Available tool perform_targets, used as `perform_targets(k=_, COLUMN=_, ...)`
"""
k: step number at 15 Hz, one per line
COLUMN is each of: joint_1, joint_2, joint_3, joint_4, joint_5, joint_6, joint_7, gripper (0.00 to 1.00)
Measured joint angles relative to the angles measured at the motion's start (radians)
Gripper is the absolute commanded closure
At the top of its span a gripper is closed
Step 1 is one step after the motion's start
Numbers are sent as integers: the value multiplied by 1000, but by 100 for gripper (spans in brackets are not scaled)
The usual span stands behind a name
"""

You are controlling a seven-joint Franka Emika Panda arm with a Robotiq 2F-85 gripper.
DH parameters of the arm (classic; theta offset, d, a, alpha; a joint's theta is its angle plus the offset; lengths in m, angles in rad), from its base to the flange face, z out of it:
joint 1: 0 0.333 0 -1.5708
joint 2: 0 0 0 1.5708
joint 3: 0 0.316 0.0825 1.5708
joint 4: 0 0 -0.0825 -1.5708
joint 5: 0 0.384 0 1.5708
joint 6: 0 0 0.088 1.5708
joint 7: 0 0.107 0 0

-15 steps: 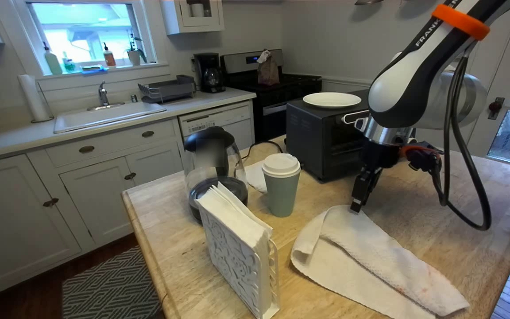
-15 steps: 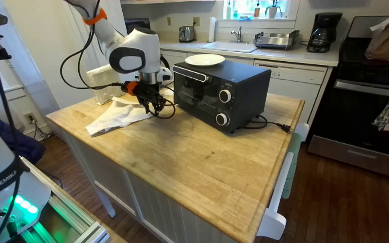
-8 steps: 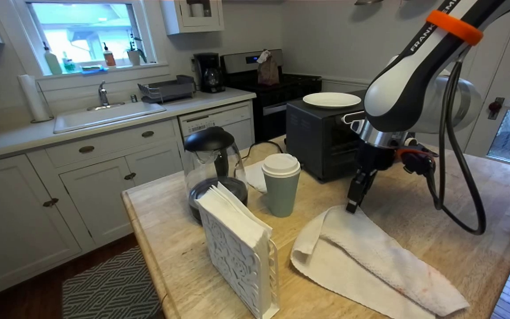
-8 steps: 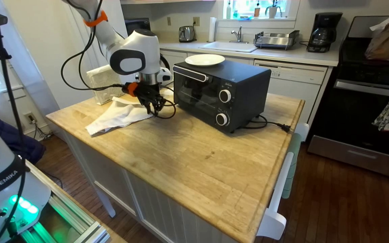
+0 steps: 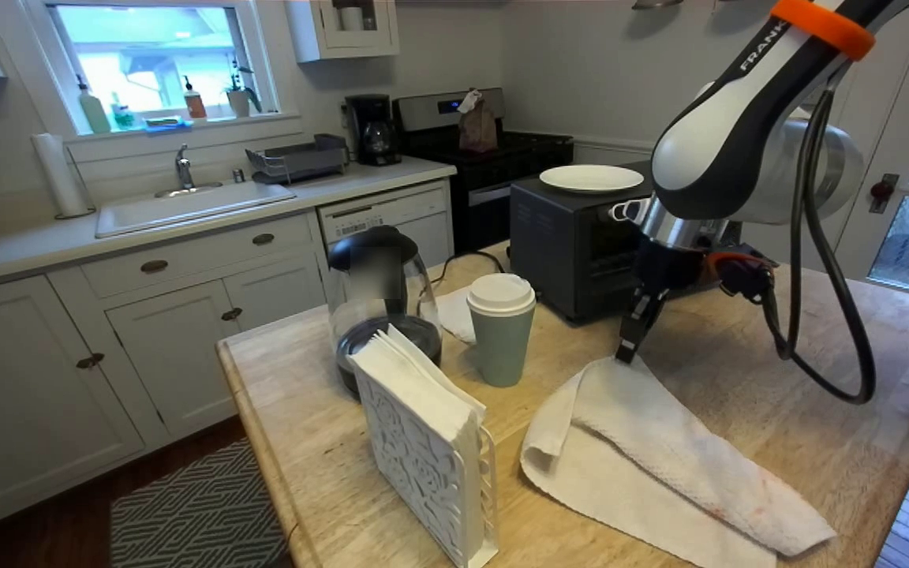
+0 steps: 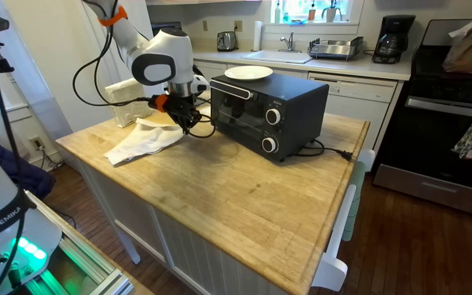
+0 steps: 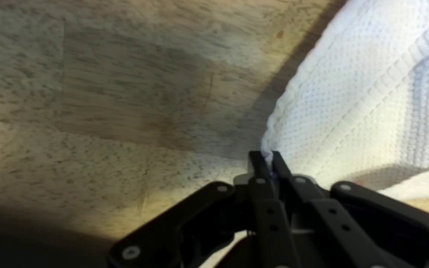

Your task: Unfold the white towel

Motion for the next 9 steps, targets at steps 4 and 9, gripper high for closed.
perform_targets(k=4, joint_1=-20, joint_2=-146, joint_3=-15, joint_4=-9, joint_5=-2, joint_6=-56, joint_7=-77, gripper=99)
perform_targets(k=9, joint_1=41, joint_2=-324, joint_3=-119, joint_4=-20, joint_5=-169, joint_6=-207, joint_7=-76, gripper=48)
